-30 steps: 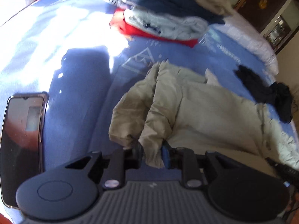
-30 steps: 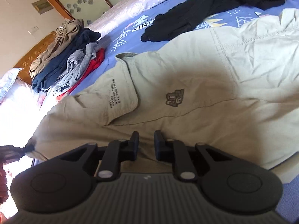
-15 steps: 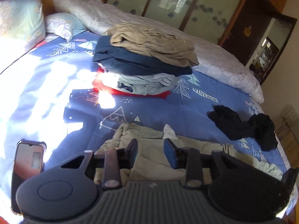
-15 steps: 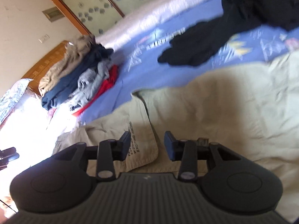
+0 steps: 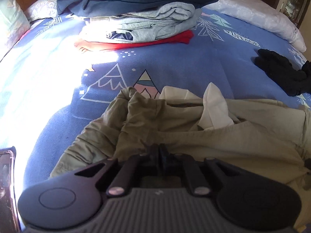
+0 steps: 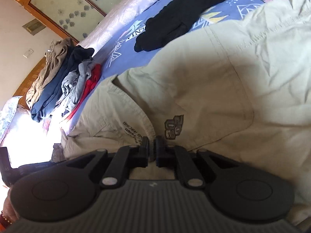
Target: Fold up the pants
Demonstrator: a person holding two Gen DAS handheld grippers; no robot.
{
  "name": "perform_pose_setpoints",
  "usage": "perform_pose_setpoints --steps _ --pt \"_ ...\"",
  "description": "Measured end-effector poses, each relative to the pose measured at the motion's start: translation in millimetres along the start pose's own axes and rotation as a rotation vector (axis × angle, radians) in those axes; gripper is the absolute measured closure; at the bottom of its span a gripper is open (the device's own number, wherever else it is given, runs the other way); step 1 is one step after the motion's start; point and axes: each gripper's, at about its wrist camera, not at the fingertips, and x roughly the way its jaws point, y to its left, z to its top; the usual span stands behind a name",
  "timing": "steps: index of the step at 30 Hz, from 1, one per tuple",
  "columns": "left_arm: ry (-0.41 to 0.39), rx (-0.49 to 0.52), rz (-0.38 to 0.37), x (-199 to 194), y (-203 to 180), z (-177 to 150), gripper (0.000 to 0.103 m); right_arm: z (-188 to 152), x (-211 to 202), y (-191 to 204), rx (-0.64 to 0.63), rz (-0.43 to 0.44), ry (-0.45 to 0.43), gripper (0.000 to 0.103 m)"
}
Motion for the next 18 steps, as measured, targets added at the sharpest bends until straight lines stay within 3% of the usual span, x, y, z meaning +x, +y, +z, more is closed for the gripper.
perform_pose_setpoints --steps 1,2,5,9,11,13,14,15,16,18 --pt "-0.004 -0.006 -0.001 -7 1 0 0.097 -1 -8 5 -0.023 -0.021 -0.039 0.077" --pt "-0.019 -0.023 -0.014 -16 4 1 0.096 -2 -16 13 -0.069 -0.033 -0.079 0.071" --pt "-0.114 -0.085 -0.096 -44 8 10 0.090 -1 -30 47 -0.223 0.004 -0.151 0.070" --pt "-0.142 -0.069 -0.177 -39 -13 27 0.089 14 -6 77 -0.243 0.157 -0.100 0.071" --pt "-0.121 -0.034 -0.157 -24 -26 30 0.089 21 19 82 -0.250 0.197 -0.027 0.073" --pt "-0.081 0.020 -0.062 0 -35 29 0.087 31 44 75 -0.269 0.099 0.003 0.075" --pt "-0.060 0.036 0.013 13 -35 27 0.087 42 57 64 -0.265 0.036 -0.009 0.091" --pt "-0.040 0.031 0.053 23 -30 26 0.090 53 66 47 -0.233 -0.058 -0.033 0.101" --pt "-0.031 -0.004 0.026 29 -20 26 0.091 67 71 19 -0.125 -0.165 -0.060 0.103" --pt "-0.023 -0.083 -0.018 24 -6 27 0.092 85 59 -34 0.158 -0.088 -0.081 0.103"
